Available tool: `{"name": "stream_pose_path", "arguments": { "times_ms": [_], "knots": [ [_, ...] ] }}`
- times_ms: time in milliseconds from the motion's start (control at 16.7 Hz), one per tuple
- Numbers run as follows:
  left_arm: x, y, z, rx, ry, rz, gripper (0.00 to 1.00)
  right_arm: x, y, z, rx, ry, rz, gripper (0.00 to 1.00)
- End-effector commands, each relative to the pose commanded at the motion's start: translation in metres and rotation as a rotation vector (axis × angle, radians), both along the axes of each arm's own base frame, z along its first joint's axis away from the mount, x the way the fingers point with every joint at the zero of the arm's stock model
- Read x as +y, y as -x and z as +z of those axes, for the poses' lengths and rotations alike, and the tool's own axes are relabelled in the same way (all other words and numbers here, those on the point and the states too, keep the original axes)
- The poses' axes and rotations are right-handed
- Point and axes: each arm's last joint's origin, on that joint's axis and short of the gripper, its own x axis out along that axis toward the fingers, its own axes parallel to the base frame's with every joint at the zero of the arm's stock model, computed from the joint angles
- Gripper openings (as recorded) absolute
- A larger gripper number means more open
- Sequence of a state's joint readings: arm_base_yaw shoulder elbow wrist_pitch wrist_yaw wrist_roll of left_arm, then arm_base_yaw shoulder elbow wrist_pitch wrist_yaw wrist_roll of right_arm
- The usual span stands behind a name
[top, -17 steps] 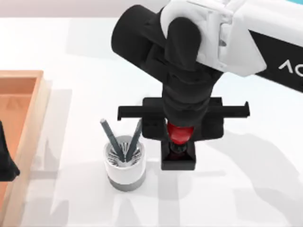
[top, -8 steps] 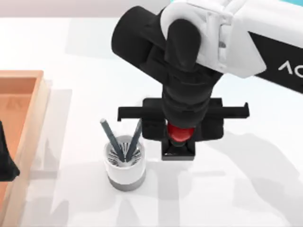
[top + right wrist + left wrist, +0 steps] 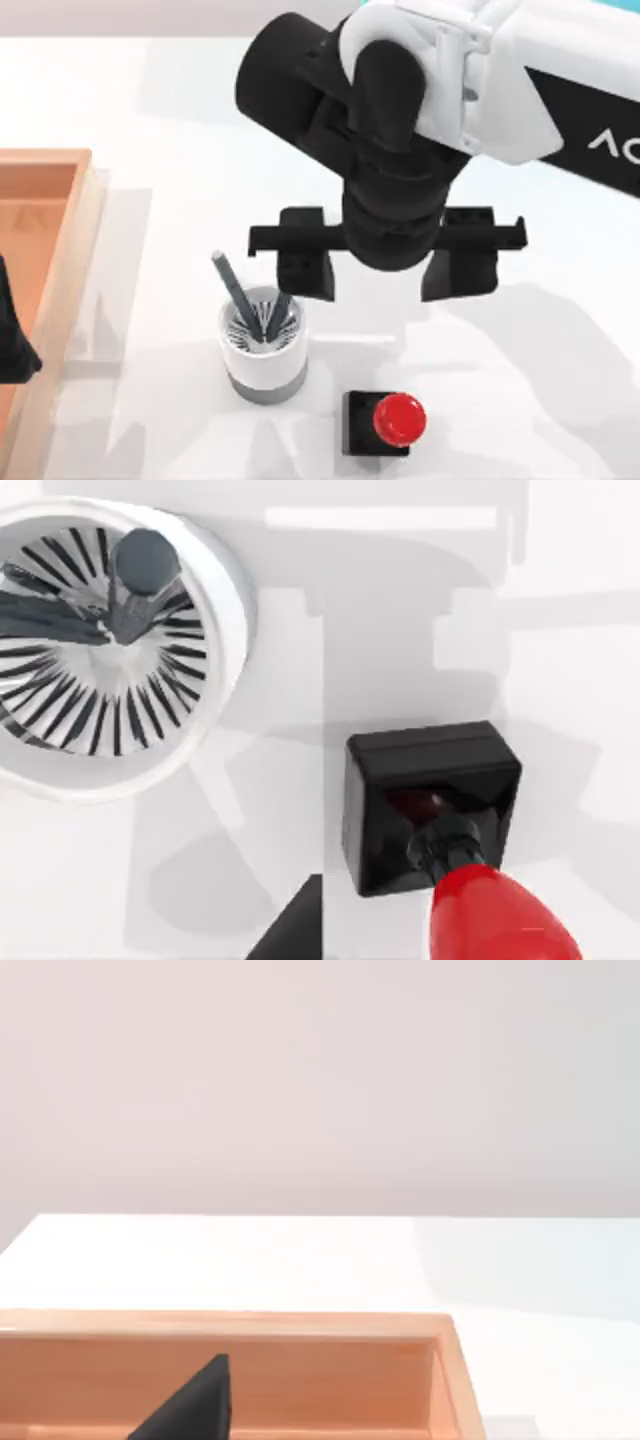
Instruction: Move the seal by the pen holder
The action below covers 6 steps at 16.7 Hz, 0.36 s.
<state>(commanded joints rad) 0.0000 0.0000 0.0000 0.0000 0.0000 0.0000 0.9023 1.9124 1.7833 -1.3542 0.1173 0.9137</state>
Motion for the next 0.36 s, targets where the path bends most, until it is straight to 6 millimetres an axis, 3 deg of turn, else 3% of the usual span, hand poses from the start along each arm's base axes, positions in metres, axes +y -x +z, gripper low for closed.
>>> {"name": "stream_pose_path", "arguments": {
  "times_ms": [360],
  "knots": [
    [0.0000,0.0000,0.0000,0.000,0.000,0.000,1.00,0.0000,0.0000,0.0000,0.000,0.000,0.000,1.00]
  ]
}}
